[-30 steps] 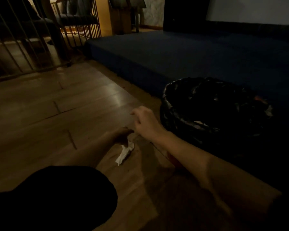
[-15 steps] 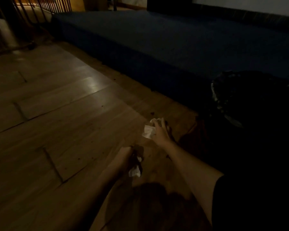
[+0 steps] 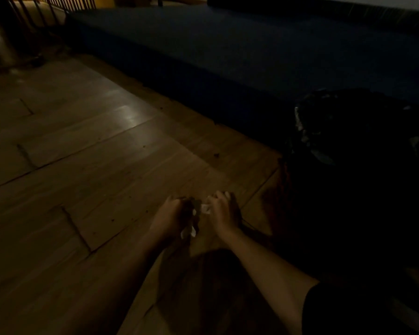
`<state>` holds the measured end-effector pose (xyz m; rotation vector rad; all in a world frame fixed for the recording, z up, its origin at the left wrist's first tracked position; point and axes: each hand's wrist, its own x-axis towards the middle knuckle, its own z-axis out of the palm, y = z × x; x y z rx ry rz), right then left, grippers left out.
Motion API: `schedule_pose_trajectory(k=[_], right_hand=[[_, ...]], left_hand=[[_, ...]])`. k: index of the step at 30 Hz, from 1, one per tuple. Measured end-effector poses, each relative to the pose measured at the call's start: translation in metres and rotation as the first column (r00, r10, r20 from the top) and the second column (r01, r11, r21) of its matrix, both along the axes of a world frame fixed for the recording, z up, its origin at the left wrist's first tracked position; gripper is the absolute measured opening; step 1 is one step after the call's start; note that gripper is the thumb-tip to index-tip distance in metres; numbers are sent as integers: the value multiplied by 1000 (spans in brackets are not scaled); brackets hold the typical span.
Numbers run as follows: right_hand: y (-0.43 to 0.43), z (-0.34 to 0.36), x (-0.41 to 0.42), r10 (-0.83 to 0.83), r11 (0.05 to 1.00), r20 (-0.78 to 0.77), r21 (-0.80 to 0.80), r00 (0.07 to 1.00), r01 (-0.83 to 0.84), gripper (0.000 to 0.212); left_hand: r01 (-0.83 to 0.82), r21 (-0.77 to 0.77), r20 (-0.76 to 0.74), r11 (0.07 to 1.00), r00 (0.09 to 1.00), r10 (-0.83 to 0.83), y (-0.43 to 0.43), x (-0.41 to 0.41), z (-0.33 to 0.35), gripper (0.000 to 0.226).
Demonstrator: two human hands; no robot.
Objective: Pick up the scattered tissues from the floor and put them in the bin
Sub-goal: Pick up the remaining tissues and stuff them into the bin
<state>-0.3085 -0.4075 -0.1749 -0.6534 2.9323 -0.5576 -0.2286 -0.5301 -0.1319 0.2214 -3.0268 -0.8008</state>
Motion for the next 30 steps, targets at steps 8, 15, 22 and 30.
schedule_pose_trajectory(k=[8,15,22,30], right_hand=[[36,83,69,52,925,134,-381,990,2,23],[97,259,73,93,803,-11,-590,996,-82,21],[207,318,1,-146,839,76,-519,986,164,11],[309,304,-18,-77,956,450,-221,890,194,32]], left_hand=[[-257,42,-1,966,966,257,46,17,77,22],[-294,150,-303,944,895,327,106,12,221,28],[-181,252,-268,951,931,248,207,-40,304,16],[-88,159,232,983,971,49,271,-42,272,26]])
